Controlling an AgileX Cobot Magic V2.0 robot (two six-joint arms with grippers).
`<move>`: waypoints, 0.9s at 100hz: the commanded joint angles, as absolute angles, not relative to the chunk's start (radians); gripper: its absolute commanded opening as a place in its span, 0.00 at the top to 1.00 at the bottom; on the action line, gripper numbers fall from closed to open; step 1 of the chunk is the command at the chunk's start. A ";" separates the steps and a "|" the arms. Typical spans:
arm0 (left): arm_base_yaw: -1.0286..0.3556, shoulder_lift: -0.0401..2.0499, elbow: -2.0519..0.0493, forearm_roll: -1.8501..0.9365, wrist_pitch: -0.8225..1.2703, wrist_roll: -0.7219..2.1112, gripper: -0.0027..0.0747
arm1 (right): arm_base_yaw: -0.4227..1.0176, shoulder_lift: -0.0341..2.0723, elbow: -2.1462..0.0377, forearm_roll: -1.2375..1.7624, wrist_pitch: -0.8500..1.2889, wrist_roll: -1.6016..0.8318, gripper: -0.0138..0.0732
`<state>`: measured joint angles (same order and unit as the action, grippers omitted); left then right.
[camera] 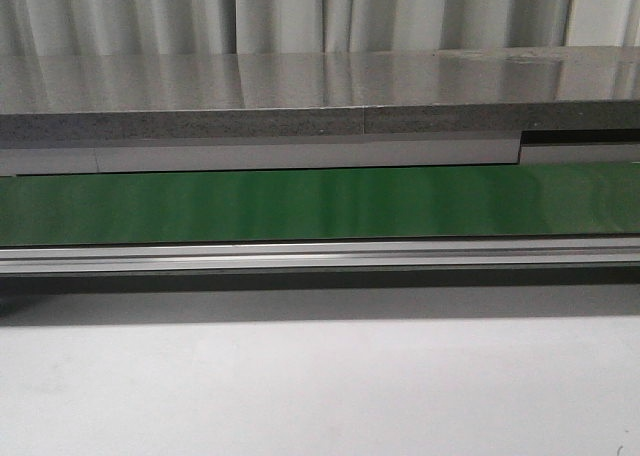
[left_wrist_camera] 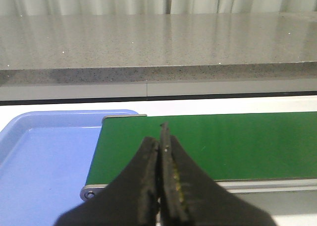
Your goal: Move button from left to right
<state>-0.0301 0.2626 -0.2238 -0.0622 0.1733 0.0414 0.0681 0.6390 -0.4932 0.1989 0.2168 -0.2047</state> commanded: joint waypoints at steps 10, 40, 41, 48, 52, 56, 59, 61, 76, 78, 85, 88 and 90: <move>-0.039 0.272 -0.252 -0.071 0.089 0.045 0.99 | 0.071 0.449 -0.435 0.231 0.163 -0.206 0.33; -0.039 0.272 -0.252 -0.071 0.089 0.045 0.99 | 0.071 0.316 -0.413 0.235 0.231 -0.206 0.74; -0.039 0.272 -0.252 -0.071 0.089 0.045 0.99 | 0.071 0.316 -0.413 0.235 0.231 -0.206 0.74; -0.039 0.272 -0.252 -0.071 0.089 0.045 0.99 | 0.071 0.316 -0.413 0.235 0.231 -0.206 0.83; -0.039 0.272 -0.252 -0.071 0.089 0.045 0.99 | 0.071 0.316 -0.413 0.235 0.229 -0.206 0.87; -0.039 0.272 -0.252 -0.071 0.089 0.045 0.99 | 0.071 0.316 -0.413 0.235 0.229 -0.206 0.91; -0.039 0.272 -0.252 -0.071 0.089 0.045 0.99 | 0.071 0.316 -0.413 0.235 0.229 -0.206 0.92; -0.039 0.272 -0.252 -0.071 0.089 0.045 0.99 | 0.071 0.316 -0.413 0.235 0.229 -0.206 0.91; -0.039 0.272 -0.252 -0.071 0.089 0.045 0.99 | 0.071 0.316 -0.413 0.235 0.229 -0.206 0.92; -0.039 0.272 -0.252 -0.071 0.089 0.045 0.99 | 0.071 0.316 -0.413 0.235 0.229 -0.206 0.92; -0.039 0.272 -0.252 -0.071 0.089 0.045 0.99 | 0.071 0.316 -0.413 0.235 0.229 -0.206 0.92; -0.039 0.272 -0.252 -0.071 0.089 0.045 0.99 | 0.071 0.316 -0.413 0.235 0.229 -0.206 0.92; -0.039 0.272 -0.252 -0.071 0.089 0.045 0.99 | 0.071 0.316 -0.413 0.235 0.229 -0.206 0.92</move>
